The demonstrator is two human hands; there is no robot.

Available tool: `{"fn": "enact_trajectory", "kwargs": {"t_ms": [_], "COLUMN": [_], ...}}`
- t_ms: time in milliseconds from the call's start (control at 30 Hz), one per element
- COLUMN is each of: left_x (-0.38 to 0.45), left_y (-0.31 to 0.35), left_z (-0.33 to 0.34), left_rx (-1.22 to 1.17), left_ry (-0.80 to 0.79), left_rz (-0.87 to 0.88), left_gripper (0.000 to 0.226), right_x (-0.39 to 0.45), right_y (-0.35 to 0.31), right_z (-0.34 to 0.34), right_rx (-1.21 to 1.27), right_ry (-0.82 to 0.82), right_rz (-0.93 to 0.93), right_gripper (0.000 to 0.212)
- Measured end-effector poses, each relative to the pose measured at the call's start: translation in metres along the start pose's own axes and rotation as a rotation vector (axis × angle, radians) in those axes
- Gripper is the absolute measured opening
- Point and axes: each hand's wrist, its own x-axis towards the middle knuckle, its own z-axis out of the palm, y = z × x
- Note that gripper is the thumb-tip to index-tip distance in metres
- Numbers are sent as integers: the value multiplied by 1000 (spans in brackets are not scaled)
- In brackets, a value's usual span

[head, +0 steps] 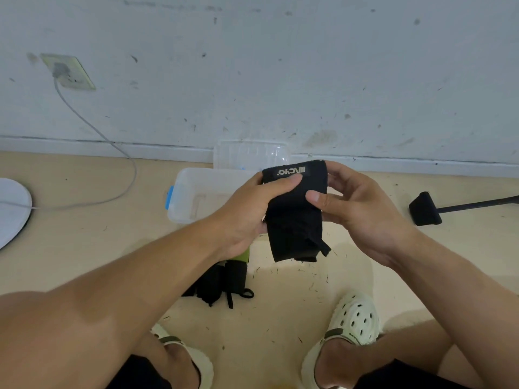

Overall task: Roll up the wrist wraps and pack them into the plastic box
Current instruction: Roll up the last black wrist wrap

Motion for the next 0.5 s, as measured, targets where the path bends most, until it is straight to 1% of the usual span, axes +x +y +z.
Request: {"fn": "enact_trajectory", "kwargs": {"t_ms": [133,233,267,367,400,500], "left_x": [-1,-2,-2,-2,-1,-1], "left_y": [1,2,2,2,2,4], "left_z": [1,1,1,0,-1,-4], "left_rx": [38,19,11,-13,-20,-45], "left_ry": [-34,-40,-30,6,20,49], "left_rz": [-23,-28,-28,-10,0,40], "left_gripper": [47,64,64,43,39,39], "right_x": [-1,-2,-3,-3,-2,-1], "right_y": [0,-1,-1,-1,-2,-5], "right_z": [-1,0,0,1,1,-1], "right_rx": [-1,-51,-75,-90,-73,16], "right_ry": [36,48,47,27,10,-57], "right_rz": [-41,-72,-79,-81,-75,-21], "right_gripper": [48,50,50,50,51,51]}}
